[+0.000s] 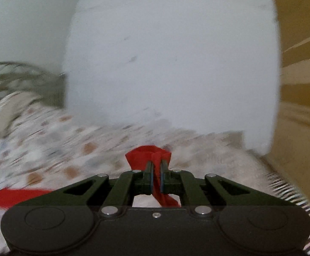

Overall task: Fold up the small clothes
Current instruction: 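Grasp the sleeve cuff with the right gripper and lift it, then fold the held sleeve across the sweater body and open the right gripper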

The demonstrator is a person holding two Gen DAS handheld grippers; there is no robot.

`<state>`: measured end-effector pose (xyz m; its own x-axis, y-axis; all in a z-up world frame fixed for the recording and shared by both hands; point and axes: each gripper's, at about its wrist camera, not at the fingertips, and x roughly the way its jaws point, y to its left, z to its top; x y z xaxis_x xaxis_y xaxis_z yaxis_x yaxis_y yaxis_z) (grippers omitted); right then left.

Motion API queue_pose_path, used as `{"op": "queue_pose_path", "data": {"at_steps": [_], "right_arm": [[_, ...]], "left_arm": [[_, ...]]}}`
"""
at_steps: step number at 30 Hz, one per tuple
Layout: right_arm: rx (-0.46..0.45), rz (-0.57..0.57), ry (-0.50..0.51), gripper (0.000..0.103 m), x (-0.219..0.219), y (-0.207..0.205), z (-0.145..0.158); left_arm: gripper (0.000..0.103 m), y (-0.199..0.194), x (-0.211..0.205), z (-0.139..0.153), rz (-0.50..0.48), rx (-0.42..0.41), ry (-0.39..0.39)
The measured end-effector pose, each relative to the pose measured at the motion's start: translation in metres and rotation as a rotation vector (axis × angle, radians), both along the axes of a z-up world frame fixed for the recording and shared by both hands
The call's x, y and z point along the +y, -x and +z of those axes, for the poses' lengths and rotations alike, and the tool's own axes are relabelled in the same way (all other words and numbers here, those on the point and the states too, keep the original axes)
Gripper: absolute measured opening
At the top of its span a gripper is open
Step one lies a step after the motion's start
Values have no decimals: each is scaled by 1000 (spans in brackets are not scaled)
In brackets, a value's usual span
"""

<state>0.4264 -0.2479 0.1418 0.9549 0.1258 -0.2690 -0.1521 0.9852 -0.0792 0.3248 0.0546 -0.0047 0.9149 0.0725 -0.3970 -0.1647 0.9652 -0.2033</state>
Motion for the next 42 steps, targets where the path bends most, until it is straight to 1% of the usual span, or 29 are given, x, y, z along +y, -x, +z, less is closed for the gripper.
{"op": "queue_pose_path", "data": {"at_steps": [3, 4, 6, 9, 11, 12, 13, 14, 16, 17, 19, 20, 22, 25, 29, 30, 32, 34, 36, 37, 40, 42], "right_arm": [[80, 108, 30, 5, 40, 7, -38], [118, 143, 55, 5, 52, 9, -55], [171, 194, 119, 5, 69, 16, -83], [217, 261, 241, 5, 96, 36, -118], [230, 305, 311, 8, 97, 51, -132], [235, 328, 333, 15, 98, 57, -137], [234, 345, 351, 25, 95, 63, -138], [226, 351, 359, 31, 91, 72, -143], [207, 348, 370, 55, 79, 82, -143], [198, 342, 369, 60, 68, 87, -144], [174, 305, 364, 76, 45, 90, -142], [169, 277, 364, 79, 34, 87, -143], [166, 200, 356, 89, 9, 86, -143], [169, 47, 331, 99, -34, 78, -147], [191, -132, 308, 101, -80, 57, -160], [202, -166, 302, 102, -89, 50, -164], [229, -227, 313, 102, -104, 33, -177], [256, -284, 325, 102, -114, 15, -190], [270, -303, 312, 102, -118, -1, -195], [260, -307, 318, 102, -117, -8, -195], [185, -343, 412, 102, -108, -24, -194], [136, -374, 449, 102, -109, -33, -194]], "left_arm": [[103, 1, 10, -4, 21, 8, -7], [103, 1, 13, -5, 25, 11, -6], [103, 0, 17, -9, 33, 21, -3], [103, -2, 19, -15, 41, 29, 4], [102, -5, 16, -17, 38, 28, 10], [103, -7, 15, -17, 30, 25, 13], [103, -9, 12, -18, 21, 21, 17], [103, -12, 10, -18, 10, 16, 24], [103, -20, 3, -19, -22, 5, 43], [103, -25, -2, -19, -42, -3, 53], [103, -36, -12, -19, -77, -13, 64], [103, -42, -17, -19, -94, -15, 68], [103, -57, -28, -22, -136, -12, 72], [103, -78, -47, -33, -155, 30, 40], [103, -93, -62, -57, -149, 99, -26], [102, -94, -64, -63, -151, 115, -36], [102, -91, -65, -70, -153, 108, -43], [102, -89, -64, -70, -154, 104, -37], [102, -89, -64, -71, -154, 104, -37], [102, -88, -65, -71, -154, 104, -39], [102, -88, -65, -72, -153, 103, -40], [102, -88, -65, -72, -154, 103, -38]]}}
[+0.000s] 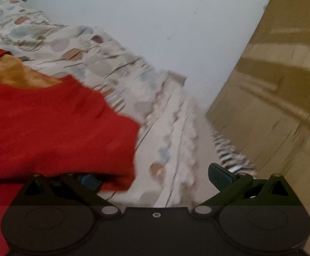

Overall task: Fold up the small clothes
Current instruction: 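Fold the held sleeve across the sweater body and open the right gripper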

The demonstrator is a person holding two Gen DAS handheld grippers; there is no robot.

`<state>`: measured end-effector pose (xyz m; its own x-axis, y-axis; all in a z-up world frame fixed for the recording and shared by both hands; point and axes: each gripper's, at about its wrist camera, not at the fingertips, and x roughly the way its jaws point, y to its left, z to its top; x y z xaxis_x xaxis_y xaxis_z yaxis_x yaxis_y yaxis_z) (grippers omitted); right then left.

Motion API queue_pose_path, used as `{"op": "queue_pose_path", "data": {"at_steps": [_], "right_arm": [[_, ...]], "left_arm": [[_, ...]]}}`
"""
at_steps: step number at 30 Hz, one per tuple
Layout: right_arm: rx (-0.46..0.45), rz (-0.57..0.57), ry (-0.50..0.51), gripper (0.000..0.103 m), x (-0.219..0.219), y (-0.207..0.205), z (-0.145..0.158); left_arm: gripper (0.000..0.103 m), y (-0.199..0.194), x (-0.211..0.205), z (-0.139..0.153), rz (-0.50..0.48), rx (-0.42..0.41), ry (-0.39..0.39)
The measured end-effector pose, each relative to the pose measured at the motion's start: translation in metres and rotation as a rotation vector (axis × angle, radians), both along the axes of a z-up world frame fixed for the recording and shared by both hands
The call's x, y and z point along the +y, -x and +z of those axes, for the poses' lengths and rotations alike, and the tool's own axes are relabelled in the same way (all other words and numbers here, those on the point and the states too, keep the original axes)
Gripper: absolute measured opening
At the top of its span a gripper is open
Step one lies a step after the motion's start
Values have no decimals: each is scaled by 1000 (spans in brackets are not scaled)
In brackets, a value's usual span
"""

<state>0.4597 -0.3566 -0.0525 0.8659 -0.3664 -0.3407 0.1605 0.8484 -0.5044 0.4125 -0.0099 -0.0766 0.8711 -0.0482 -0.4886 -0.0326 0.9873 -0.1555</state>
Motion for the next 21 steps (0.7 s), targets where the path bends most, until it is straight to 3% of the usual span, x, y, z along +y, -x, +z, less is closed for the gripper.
{"op": "queue_pose_path", "data": {"at_steps": [5, 9, 17, 21], "right_arm": [[-69, -122, -58, 102, -20, 0, 5], [-13, -175, -148, 102, -36, -3, -1], [20, -110, -176, 102, -34, 0, -2], [42, -86, -188, 102, -29, 18, 11]], "left_arm": [[103, 0, 1, -1, -7, 0, 11], [103, -1, 1, -1, -6, 0, 10], [103, -2, 4, -2, -9, 2, 28], [103, 2, 18, 5, -24, -3, 114]]}}
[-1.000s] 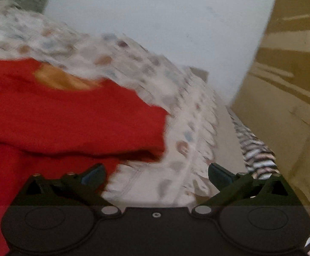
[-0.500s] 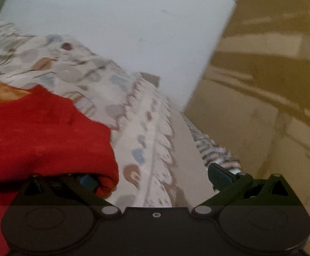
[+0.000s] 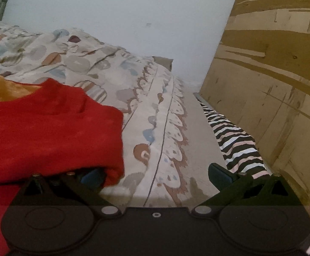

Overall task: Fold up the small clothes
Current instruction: 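Fold the held sleeve across the sweater body and open the right gripper, then grasp the cuff of the other sleeve with the left gripper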

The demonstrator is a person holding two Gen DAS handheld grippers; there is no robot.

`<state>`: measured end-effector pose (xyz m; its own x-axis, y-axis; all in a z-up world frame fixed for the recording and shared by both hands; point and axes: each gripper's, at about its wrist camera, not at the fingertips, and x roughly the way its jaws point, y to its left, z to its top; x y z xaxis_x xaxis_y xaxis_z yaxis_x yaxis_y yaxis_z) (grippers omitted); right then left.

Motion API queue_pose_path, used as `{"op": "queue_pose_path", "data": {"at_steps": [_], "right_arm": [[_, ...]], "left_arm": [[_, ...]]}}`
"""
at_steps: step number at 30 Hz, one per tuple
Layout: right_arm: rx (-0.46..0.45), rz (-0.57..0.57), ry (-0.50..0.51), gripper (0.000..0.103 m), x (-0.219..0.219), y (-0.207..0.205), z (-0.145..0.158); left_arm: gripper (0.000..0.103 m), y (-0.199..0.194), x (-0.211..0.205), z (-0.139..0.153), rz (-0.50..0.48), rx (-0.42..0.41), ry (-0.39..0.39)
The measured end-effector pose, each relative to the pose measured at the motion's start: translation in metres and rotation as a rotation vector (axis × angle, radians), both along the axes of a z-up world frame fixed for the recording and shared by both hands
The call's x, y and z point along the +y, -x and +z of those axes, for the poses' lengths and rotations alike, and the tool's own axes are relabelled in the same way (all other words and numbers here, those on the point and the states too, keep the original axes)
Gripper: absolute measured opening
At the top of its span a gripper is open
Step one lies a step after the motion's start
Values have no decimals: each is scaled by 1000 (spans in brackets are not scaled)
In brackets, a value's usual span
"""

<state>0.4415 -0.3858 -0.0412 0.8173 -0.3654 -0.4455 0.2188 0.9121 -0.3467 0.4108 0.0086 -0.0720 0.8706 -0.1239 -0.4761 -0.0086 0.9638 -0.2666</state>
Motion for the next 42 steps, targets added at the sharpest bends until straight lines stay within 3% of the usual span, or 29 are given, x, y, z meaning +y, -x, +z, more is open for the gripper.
{"op": "queue_pose_path", "data": {"at_steps": [3, 6, 12, 17, 24, 30, 34, 39, 42], "right_arm": [[10, 32, -12, 102, 6, 24, 12], [-12, 94, -29, 102, 17, 59, 28], [-27, 207, -144, 103, 47, 109, 54], [-5, 269, -275, 103, 78, 133, 54], [19, 410, -258, 103, 150, 160, 37], [30, 516, -231, 103, 197, 163, 26], [51, 528, -247, 103, 211, 153, 21], [72, 530, -272, 103, 214, 143, 17], [91, 523, -282, 103, 215, 140, 13]], "left_arm": [[103, 10, 25, 16, -6, 14, 93], [103, 26, 62, 28, 48, -1, 152], [103, 50, 155, 35, 215, 32, 108], [103, 60, 237, 29, 371, 50, 68], [103, 38, 324, 17, 417, 23, 237], [103, -1, 350, 3, 361, 10, 337], [103, -20, 366, -13, 412, 50, 418], [102, -16, 381, -28, 455, -23, 478], [95, -11, 381, -32, 504, -61, 474]]}}
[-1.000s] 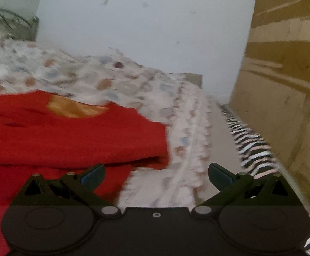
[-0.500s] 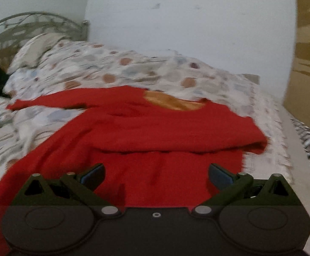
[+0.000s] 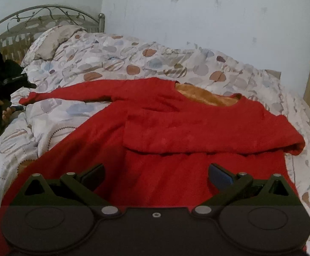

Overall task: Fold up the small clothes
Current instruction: 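Grasp the cuff of the other sleeve with the left gripper, then lift the held sleeve with the left gripper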

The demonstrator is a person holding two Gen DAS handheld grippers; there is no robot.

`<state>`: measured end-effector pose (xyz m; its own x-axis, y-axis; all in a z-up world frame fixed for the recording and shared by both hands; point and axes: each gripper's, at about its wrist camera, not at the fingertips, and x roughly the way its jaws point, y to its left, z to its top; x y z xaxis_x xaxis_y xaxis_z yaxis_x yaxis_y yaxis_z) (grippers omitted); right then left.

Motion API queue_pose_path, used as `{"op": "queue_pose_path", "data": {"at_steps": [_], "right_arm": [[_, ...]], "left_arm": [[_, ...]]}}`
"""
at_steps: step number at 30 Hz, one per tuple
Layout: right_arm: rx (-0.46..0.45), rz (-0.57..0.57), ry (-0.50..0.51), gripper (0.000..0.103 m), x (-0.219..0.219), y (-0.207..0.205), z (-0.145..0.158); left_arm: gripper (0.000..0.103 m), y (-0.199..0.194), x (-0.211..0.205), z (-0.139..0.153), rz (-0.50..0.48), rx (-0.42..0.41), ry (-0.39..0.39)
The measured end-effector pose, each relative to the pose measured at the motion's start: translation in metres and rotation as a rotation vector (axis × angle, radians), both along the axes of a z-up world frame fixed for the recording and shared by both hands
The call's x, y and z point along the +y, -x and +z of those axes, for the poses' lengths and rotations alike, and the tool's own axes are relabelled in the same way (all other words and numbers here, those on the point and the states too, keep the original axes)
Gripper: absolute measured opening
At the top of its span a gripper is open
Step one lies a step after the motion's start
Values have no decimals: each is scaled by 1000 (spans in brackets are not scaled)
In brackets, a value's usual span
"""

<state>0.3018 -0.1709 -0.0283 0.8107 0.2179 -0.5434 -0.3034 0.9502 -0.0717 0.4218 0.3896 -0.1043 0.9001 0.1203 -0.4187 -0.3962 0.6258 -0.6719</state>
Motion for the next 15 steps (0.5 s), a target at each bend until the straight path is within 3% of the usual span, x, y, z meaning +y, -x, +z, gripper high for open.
{"op": "queue_pose_path", "data": {"at_steps": [2, 6, 8, 10, 13, 15], "right_arm": [[13, 0, -6, 103, 0, -1, -3], [31, 2, 11, 103, 2, -2, -12], [36, 3, 16, 103, 2, -2, -14], [38, 0, 5, 103, 0, -3, -14], [44, -8, -5, 103, -2, -3, -15], [46, -10, -8, 103, -2, -3, -16]], "left_arm": [[87, 2, -1, 1, 48, 15, -11], [61, 5, 4, 2, 153, 13, 18], [43, 5, 9, 1, 184, 12, 40], [11, 6, 15, -1, 203, 17, 62], [6, 10, 21, -2, 210, -14, 79], [5, 16, 19, 4, 203, -49, 42]]}}
